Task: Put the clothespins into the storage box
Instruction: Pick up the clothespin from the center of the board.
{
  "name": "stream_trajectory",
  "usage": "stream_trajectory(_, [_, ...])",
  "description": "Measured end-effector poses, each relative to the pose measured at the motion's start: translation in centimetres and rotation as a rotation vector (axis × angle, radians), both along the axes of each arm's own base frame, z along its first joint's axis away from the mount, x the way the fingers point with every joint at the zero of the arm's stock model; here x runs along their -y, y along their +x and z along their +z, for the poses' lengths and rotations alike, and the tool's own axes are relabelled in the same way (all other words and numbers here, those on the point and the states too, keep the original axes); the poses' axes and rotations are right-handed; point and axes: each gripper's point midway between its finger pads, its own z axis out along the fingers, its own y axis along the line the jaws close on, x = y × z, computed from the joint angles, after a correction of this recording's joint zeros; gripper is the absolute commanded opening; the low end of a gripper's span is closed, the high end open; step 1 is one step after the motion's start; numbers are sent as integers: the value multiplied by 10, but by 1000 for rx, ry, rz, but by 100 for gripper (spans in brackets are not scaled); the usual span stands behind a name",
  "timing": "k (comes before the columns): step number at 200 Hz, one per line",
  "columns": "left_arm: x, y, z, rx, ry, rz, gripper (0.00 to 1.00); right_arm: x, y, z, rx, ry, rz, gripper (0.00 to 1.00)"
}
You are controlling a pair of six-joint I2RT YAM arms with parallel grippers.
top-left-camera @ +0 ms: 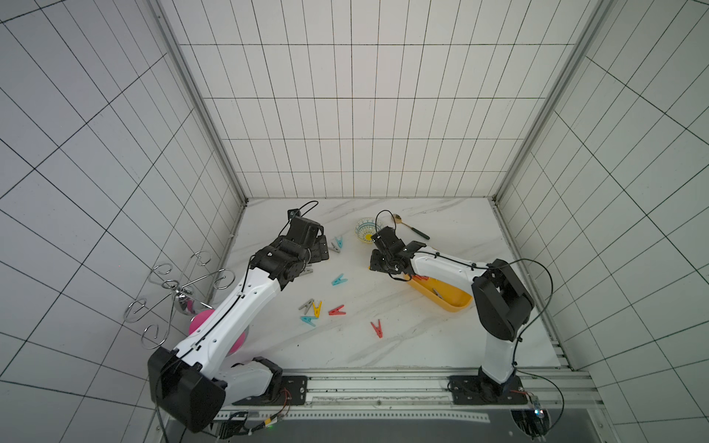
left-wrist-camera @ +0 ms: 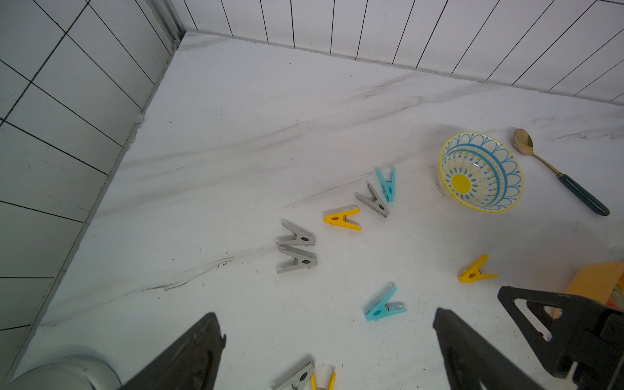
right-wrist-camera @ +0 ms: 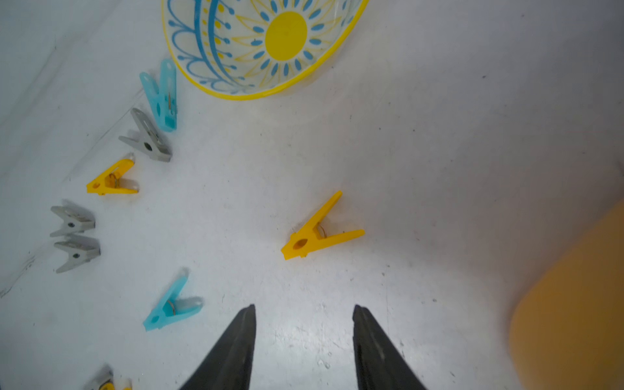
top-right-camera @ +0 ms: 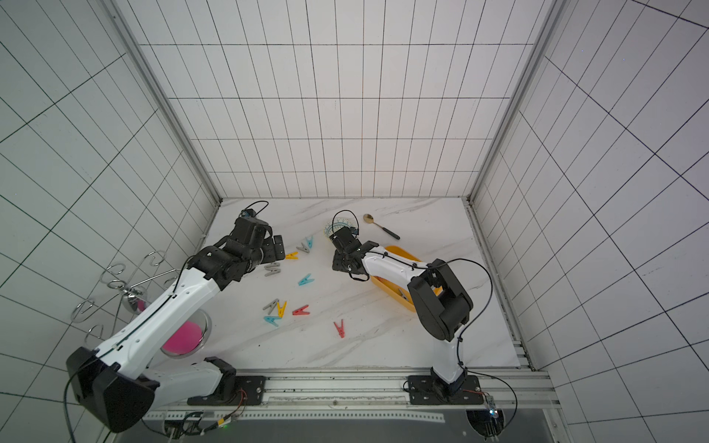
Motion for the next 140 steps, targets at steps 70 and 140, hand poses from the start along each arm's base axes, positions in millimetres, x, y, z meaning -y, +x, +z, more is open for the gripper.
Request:
stream_trajectory(70, [-6,0,3,7,26,-6,99,-3,22,-35,-30,-23,-170,54])
stream_trajectory(140, [-9,1,3,8,35,-4,99,-11,30,-43,-56,-5,-234,52])
